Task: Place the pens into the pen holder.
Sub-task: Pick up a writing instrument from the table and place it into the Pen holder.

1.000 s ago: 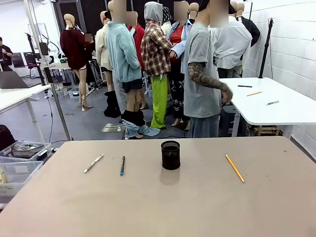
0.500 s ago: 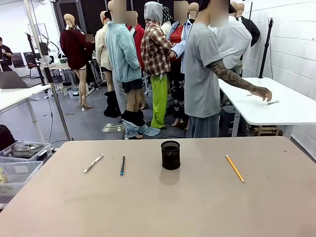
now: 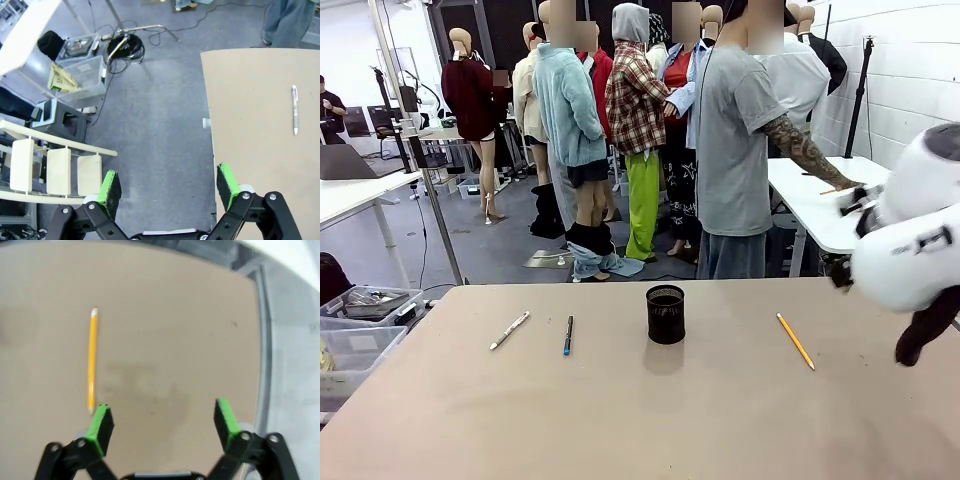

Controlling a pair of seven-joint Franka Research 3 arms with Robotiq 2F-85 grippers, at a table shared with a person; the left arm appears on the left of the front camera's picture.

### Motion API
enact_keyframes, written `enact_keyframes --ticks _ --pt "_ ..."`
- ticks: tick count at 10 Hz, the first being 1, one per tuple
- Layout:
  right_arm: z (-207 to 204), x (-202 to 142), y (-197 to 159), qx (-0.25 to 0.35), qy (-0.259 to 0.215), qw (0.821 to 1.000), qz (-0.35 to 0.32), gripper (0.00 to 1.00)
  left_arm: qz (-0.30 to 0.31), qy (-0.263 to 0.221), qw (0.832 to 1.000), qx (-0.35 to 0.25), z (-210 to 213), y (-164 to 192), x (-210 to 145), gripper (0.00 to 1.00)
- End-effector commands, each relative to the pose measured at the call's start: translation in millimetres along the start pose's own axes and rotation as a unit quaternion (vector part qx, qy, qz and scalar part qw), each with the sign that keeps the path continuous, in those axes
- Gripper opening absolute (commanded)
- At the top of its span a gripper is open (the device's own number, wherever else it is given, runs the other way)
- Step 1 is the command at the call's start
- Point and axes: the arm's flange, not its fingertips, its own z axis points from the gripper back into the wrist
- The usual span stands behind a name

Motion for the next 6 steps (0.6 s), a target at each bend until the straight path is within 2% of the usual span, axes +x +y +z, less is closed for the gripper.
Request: enact_keyframes --ticks 1,2,4,5,6 --pt "-21 3 24 0.016 0.012 1.000 0.013 1.00 0.000 0.002 1.000 0.003 0 2 -1 1.00" --pt "-29 12 37 0.025 0.033 0.999 0.023 1.00 0.000 0.002 1.000 0.003 0 2 -1 1.00" --pt "-31 19 51 0.049 0.024 0.998 0.017 1.00 0.000 0.002 1.000 0.003 0 2 -1 1.00" --pt "-29 1 45 0.036 0.031 0.998 0.035 1.00 0.000 0.002 1.000 0.003 0 2 -1 1.00" --pt "-29 1 45 0.036 0.031 0.998 0.035 1.00 0.000 0.002 1.000 0.003 0 2 -1 1.00"
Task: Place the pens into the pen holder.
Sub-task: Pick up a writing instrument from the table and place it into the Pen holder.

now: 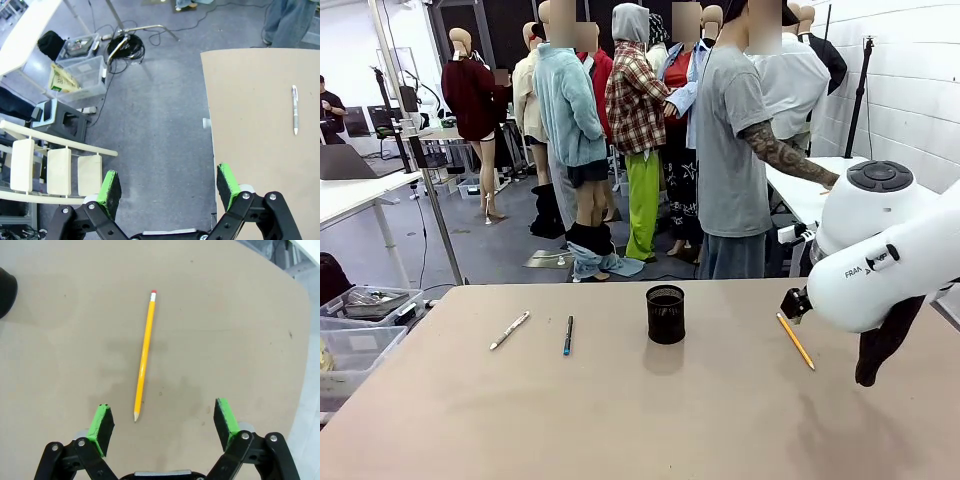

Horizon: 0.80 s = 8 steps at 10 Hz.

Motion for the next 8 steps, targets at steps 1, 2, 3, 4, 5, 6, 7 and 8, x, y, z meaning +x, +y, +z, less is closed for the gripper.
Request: enact_keyframes --ticks 1,2,3,4,5,6,7,8 --pt "2 -9 -2 -0.009 0.003 1.000 0.001 1.00 0.000 0.002 1.000 0.003 0 2 -1 1.00" --pt "0 0 0 0.000 0.000 1.000 0.000 1.00 0.000 0.002 1.000 0.003 0 2 -1 1.00" --pt "-3 3 2 0.028 -0.010 1.000 0.009 1.00 0.000 0.002 1.000 0.003 0 2 -1 1.00" --pt "-19 8 -4 0.038 0.014 0.999 -0.008 1.00 0.000 0.002 1.000 0.003 0 2 -1 1.00" --pt "-31 12 -10 0.055 0.018 0.998 -0.014 1.00 0.000 0.002 1.000 0.003 0 2 -1 1.00" --pt "-45 21 -19 0.064 0.025 0.997 -0.028 1.00 0.000 0.002 1.000 0.003 0 2 -1 1.00" --pt "-59 26 -20 0.070 0.041 0.996 -0.035 1.00 0.000 0.002 1.000 0.003 0 2 -1 1.00" --pt "-76 29 -20 0.093 0.061 0.993 -0.037 1.00 0.000 0.002 1.000 0.003 0 2 -1 1.00"
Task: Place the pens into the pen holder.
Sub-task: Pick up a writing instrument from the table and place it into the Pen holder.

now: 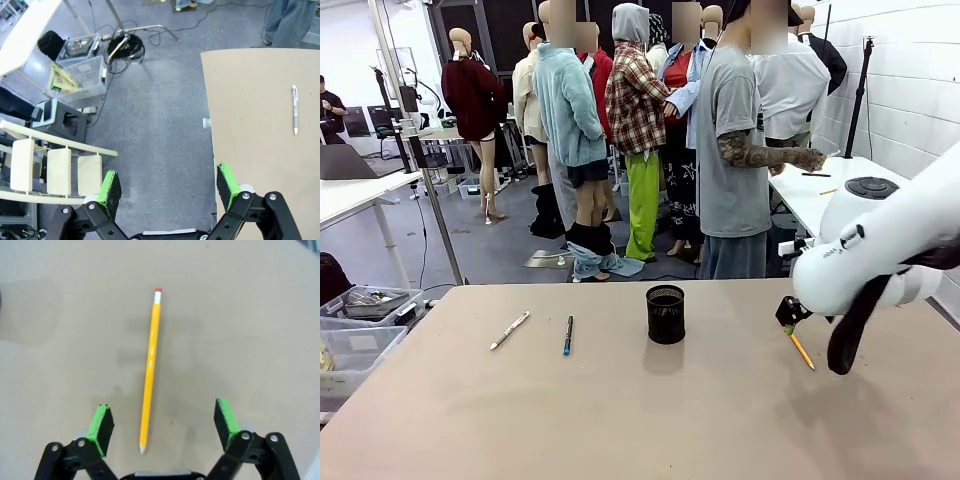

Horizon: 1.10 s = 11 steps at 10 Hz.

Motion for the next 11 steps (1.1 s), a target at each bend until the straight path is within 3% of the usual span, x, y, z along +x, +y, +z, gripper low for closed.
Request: enact_keyframes --ticks 1,7,11 --pt "-18 20 -11 0.046 0.023 0.999 -0.001 1.00 -0.001 0.002 1.000 0.003 0 2 -1 1.00" --pt "-43 31 -14 0.045 0.065 0.997 0.000 1.00 -0.001 0.002 1.000 0.003 0 2 -1 1.00" --pt "-54 38 -15 0.049 0.087 0.995 0.017 0.24 -0.001 0.002 1.000 0.003 0 2 -1 1.00"
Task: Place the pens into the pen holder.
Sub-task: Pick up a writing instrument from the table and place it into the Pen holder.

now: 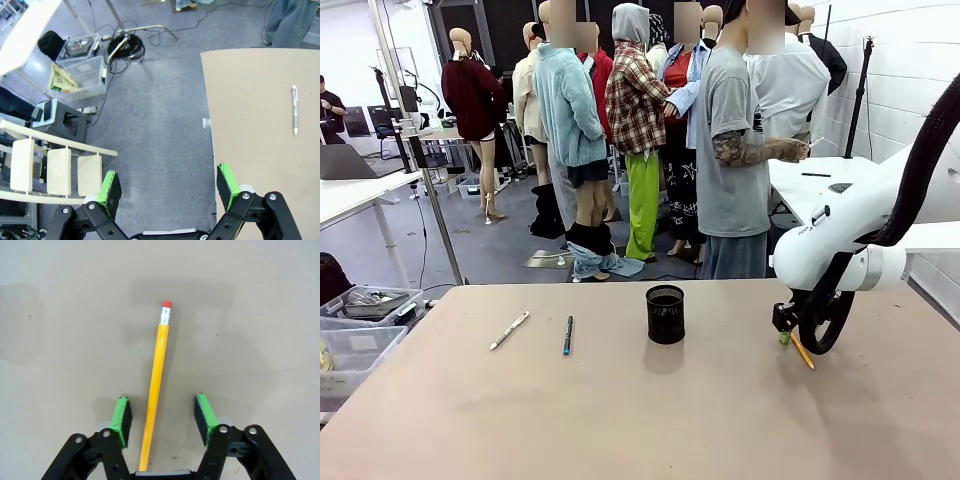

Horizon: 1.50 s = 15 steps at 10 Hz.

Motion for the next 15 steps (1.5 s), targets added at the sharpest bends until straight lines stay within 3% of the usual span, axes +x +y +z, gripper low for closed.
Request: enact_keyframes --ticks 1,2,6,9,12,15 --pt "-9 6 1 -0.007 0.033 0.999 0.015 0.04 -0.001 0.002 1.000 0.003 0 2 -1 1.00" --pt "-9 8 4 -0.012 0.052 0.998 0.026 0.00 -0.001 0.002 1.000 0.003 0 2 -1 1.00" --pt "-13 25 2 0.012 0.107 0.992 0.069 0.00 -0.001 0.002 1.000 0.003 0 2 -1 1.00" --pt "-4 19 5 0.025 0.109 0.987 0.113 0.00 -0.001 0.002 1.000 0.003 0 2 -1 1.00" --pt "30 -4 10 0.072 0.040 0.976 0.200 0.00 -0.001 0.002 1.000 0.003 0 2 -1 1.00" --pt "70 -22 18 0.119 -0.113 0.935 0.316 0.00 -0.001 0.002 1.000 0.003 0 2 -1 1.00"
